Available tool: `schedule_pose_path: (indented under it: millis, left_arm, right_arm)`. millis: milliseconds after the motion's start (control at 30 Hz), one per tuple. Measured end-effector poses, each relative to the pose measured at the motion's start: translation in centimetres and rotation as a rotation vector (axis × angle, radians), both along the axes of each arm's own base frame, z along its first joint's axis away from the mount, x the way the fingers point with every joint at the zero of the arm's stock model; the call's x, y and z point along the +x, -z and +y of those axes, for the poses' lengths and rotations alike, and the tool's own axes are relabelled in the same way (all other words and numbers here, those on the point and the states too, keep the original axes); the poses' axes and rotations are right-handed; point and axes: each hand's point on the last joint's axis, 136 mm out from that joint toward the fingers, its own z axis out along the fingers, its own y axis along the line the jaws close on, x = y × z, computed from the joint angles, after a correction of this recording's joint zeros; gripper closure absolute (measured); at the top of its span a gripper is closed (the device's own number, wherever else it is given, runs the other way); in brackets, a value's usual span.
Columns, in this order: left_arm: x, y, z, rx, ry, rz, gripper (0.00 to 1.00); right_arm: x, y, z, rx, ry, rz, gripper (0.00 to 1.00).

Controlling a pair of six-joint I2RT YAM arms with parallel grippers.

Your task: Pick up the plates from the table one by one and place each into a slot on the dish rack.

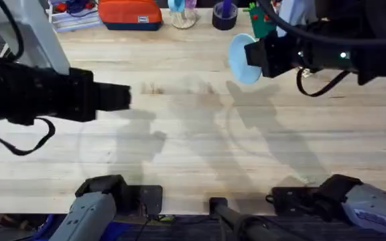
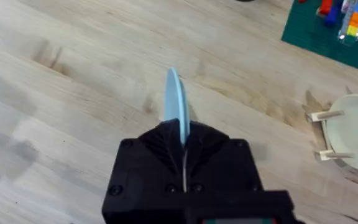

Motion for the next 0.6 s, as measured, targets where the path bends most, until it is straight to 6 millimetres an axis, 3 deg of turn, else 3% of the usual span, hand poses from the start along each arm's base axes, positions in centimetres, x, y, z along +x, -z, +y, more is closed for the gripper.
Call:
schedule_pose_path:
  millis: [100,133,600]
  left_arm:
    - [0.01,0.01,0.06,0.003,-0.003,0.0,0.074]
    - [0.0,0.02,0.07,0.003,-0.004,0.001,0.029]
    - [-0.32,0.22,0.12,0.005,-0.007,0.017,0.007]
  right_arm:
    - [0.0,0.0,0.0,-0.003,-0.003,-0.001,0.973]
    - [0.01,-0.01,0.0,-0.004,-0.004,-0.002,0.973]
    - [-0.38,0.47,-0.32,-0.021,-0.002,0.02,0.973]
